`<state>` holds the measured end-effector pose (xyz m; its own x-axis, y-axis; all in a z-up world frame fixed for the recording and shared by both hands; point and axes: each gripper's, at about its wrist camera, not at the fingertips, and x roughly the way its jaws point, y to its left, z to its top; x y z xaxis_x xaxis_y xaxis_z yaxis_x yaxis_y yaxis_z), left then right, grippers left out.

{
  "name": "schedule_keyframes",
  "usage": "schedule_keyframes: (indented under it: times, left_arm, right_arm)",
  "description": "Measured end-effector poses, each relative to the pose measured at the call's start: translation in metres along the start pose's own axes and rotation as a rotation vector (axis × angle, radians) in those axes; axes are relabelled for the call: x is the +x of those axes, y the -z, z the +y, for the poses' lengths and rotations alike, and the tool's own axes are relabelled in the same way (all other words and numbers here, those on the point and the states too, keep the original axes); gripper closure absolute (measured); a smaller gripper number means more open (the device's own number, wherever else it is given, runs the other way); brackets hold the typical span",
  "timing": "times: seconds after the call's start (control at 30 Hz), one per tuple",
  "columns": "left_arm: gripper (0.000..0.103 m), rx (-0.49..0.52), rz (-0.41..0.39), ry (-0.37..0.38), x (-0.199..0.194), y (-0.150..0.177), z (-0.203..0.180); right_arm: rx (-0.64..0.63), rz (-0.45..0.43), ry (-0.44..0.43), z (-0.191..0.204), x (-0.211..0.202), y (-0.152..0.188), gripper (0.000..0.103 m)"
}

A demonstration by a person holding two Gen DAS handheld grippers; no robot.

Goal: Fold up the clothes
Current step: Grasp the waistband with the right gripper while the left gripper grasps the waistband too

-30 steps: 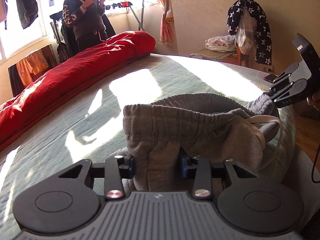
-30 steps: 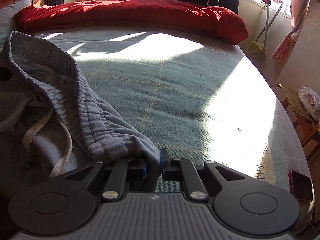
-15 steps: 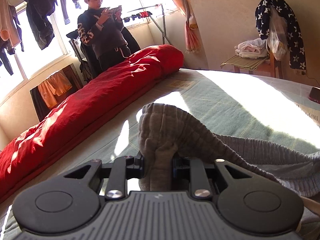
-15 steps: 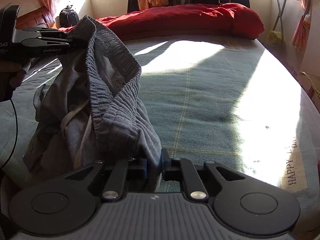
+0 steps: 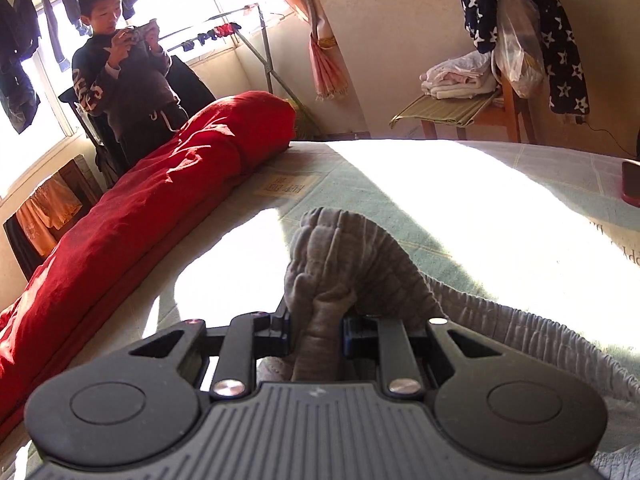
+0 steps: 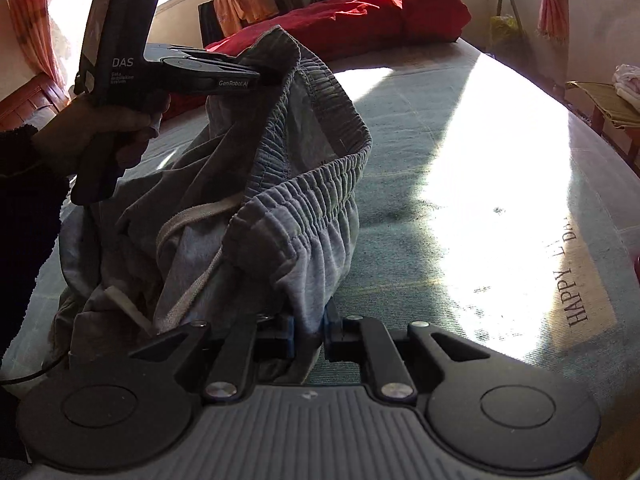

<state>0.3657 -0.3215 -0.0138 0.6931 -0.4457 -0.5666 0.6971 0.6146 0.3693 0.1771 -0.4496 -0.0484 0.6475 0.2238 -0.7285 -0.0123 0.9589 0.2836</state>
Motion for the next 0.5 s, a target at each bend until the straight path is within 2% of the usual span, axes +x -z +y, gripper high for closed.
schedule_keyframes:
  times: [0.13, 0.3, 0.33, 0.4, 0.47, 0.5]
  left_arm:
    - [0.083, 0.004, 0.015, 0.016, 0.023, -0.005, -0.019]
    - [0.081, -0.05, -0.014, 0.044, 0.038, -0.025, -0.017]
    - [0.075, -0.045, 0.006, 0.046, 0.046, -0.026, -0.02]
    - [0.075, -0.047, 0.065, 0.055, 0.065, -0.024, -0.027]
    - [0.074, -0.041, 0.099, 0.064, 0.077, -0.018, -0.036]
    - [0.074, -0.032, 0.106, 0.062, 0.078, -0.017, -0.039]
  right_arm:
    - [0.035, 0.045, 0.02, -0.015, 0.013, 0.02, 0.089]
    - [0.094, -0.022, 0.004, -0.032, -0.004, 0.011, 0.089]
    - [0.105, -0.02, 0.013, -0.036, -0.003, 0.011, 0.088]
    - [0.123, 0.021, 0.037, -0.044, 0.007, 0.016, 0.086]
    - [0.143, 0.087, 0.064, -0.051, 0.021, 0.026, 0.083]
    - [0.145, 0.088, 0.074, -0.054, 0.023, 0.03, 0.079]
